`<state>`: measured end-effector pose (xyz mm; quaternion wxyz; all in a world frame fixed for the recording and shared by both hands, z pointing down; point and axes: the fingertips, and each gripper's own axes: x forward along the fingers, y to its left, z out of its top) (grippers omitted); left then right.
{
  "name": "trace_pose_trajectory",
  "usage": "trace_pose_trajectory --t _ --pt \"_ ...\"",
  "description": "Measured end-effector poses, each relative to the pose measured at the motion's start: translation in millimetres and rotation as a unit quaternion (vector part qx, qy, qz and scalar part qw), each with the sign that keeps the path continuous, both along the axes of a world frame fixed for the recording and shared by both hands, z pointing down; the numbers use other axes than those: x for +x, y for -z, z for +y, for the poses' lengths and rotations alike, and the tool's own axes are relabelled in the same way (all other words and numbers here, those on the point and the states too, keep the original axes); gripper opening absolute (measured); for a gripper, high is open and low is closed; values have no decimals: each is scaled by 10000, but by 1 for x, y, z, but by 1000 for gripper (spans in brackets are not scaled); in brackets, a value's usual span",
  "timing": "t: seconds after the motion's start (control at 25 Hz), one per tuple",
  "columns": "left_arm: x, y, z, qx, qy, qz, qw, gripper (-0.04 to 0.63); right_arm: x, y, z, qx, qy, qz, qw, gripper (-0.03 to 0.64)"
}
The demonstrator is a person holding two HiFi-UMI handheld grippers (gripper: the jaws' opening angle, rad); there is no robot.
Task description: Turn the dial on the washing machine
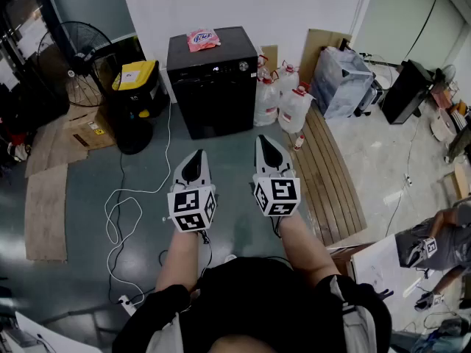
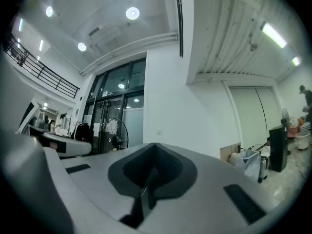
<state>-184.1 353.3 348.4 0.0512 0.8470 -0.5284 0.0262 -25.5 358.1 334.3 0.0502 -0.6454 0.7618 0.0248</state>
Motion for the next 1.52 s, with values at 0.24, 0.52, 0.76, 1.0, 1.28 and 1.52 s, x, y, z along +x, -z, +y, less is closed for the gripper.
trace_pose_trajectory --t 0.24,0.52,0.76,1.0,1.28,1.52 --pt "5 4 25 21 -14 -21 10000 14 3 1 25 30 91 -136 9999 2" --pt "0 3 33 6 -24 -61 10000 14 -1 8 33 156 90 -255 9995 2" --pt "-13 5 20 118 -88 -75 9999 14 -13 9 20 212 12 -258 9994 2" --pt "-29 2 6 163 -88 -100 9998 14 -28 7 8 251 -20 -219 9994 2" --pt "-30 1 -23 248 -106 -104 9996 14 -21 4 -23 241 -79 -262 9993 2" --pt "-20 -7 -68 354 -120 -131 9992 14 -7 -7 -69 288 -99 -161 9994 1"
